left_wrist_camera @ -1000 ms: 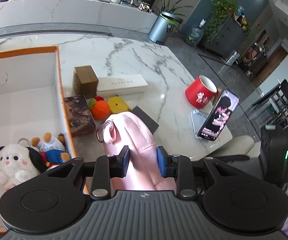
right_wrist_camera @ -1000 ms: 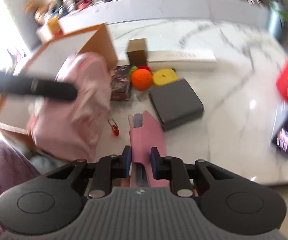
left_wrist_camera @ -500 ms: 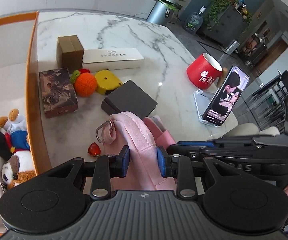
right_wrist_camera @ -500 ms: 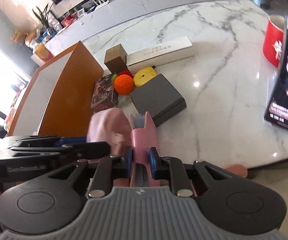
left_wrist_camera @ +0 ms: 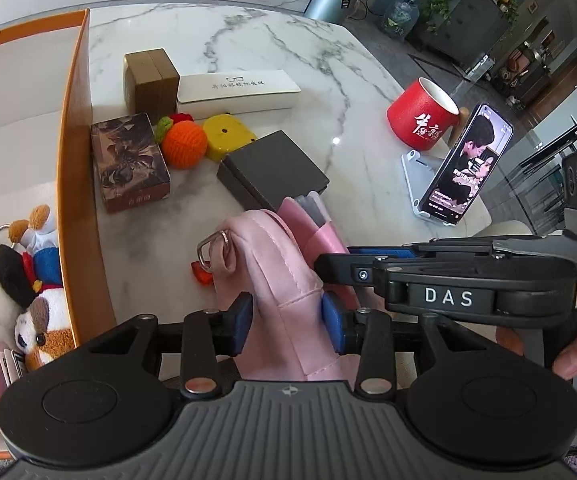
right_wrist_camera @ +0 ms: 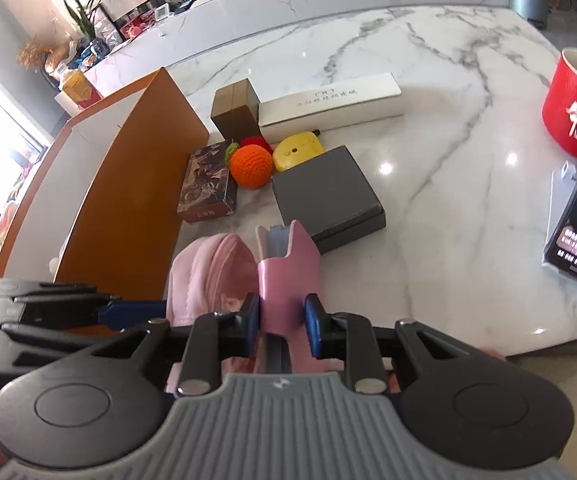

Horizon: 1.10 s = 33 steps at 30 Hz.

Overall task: Organize objects
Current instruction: 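Carry the pink bag and pink pad over the orange box with both tools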

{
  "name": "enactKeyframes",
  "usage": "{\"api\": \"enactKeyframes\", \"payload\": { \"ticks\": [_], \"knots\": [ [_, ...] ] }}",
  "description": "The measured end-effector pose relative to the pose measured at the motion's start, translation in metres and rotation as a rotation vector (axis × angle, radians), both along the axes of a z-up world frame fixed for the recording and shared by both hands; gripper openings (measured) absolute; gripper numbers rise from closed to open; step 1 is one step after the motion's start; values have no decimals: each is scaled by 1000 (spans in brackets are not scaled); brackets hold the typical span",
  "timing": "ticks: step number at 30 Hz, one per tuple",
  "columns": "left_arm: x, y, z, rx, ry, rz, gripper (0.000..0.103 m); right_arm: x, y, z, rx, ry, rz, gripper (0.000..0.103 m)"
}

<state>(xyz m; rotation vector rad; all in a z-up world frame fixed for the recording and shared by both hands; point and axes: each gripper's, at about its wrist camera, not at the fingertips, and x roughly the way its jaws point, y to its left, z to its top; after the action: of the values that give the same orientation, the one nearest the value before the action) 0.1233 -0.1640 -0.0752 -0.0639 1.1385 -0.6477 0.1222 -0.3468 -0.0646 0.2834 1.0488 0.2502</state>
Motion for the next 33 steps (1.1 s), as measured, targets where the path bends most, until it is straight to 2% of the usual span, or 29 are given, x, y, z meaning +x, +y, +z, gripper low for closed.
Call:
{"api": "enactKeyframes", "payload": {
  "ticks": [3, 6, 10, 15, 19, 26, 31, 33],
  "knots": [
    [-3, -4, -2, 20, -7, -29, 49, 3, 4, -1, -16, 4, -7, 29],
    [-6, -2, -5, -13, -5, -16, 38, 3, 11, -1, -41, -1, -6, 27],
    [-11, 9, 2, -59, -30, 2, 34, -4, 15, 5, -61, -10, -22, 24],
    [-24, 26, 32, -135, -77, -4, 33, -21, 21, 34, -57, -69, -28, 23],
    [-35, 46, 68, -153, -154, -17, 33, -37, 32, 69, -32, -148, -15, 23],
    [-37, 106, 125, -107, -230, 4, 33, -45, 70, 118, 40, -262, 45, 23],
    [-27, 156, 149, -37, -268, 73, 33, -29, 110, 136, 188, -259, 133, 23],
    [-18, 174, 148, -26, -246, 98, 33, -20, 127, 137, 237, -245, 155, 23]
  ]
}}
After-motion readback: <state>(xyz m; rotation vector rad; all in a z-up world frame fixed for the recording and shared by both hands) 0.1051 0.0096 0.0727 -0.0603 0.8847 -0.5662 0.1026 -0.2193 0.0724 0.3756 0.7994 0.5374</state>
